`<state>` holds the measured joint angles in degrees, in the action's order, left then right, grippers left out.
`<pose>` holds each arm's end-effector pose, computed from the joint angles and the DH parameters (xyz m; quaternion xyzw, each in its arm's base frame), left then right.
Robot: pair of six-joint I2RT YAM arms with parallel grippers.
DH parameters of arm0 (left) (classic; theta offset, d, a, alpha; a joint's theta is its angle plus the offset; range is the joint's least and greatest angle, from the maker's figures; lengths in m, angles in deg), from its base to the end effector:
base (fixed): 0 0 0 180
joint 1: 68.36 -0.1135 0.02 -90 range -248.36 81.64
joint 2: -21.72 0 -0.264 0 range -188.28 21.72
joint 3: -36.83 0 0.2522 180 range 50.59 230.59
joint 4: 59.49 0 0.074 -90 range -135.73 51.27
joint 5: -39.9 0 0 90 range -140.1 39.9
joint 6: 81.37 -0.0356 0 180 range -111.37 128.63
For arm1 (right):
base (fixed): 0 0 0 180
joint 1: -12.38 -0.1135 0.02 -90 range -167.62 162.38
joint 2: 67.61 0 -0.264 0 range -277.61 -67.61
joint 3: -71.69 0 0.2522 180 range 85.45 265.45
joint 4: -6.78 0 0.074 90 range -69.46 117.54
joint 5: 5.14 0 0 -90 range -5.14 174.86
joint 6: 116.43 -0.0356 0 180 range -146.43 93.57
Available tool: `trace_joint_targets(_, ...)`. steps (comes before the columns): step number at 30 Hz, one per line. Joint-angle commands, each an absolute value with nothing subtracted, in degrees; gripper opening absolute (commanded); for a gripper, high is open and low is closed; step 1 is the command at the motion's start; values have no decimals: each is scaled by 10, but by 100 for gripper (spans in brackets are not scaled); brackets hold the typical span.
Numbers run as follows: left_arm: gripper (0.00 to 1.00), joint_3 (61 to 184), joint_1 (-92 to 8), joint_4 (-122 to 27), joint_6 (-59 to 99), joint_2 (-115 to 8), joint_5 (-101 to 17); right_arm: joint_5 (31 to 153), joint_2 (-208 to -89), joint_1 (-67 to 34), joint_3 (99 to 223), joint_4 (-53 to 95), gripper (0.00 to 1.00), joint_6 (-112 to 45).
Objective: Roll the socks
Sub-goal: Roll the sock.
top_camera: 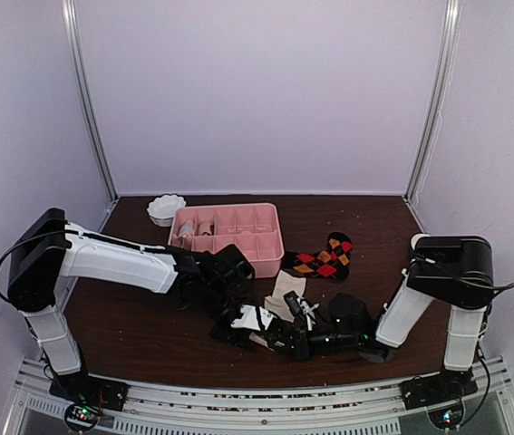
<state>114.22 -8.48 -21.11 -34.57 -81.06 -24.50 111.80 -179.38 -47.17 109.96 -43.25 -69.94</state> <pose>0.1639 -0.3132 0.1676 0.7749 0.5513 -0.2456 0.1876 0.1313 0.2552 0.0747 -0.2400 0.7874 0.5388 0.1794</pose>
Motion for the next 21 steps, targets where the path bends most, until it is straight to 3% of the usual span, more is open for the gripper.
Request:
trace_joint_targets(1, 39, 1137, -80, -257, -379, -834, -280, 1163, -1869, -458, 1086, -337, 0, -760)
trace_joint_targets(13, 14, 1157, -79, -240, -377, -870, -289, 1160, -1849, -454, 1118, -190, 0, -689)
trace_joint_targets(17, 18, 1159, -79, -242, -368, -876, -294, 1147, -1835, -455, 1128, -135, 0, -660)
trace_joint_targets(21, 33, 1155, -79, -243, -363, -860, -299, 1144, -1831, -454, 1132, -117, 0, -653)
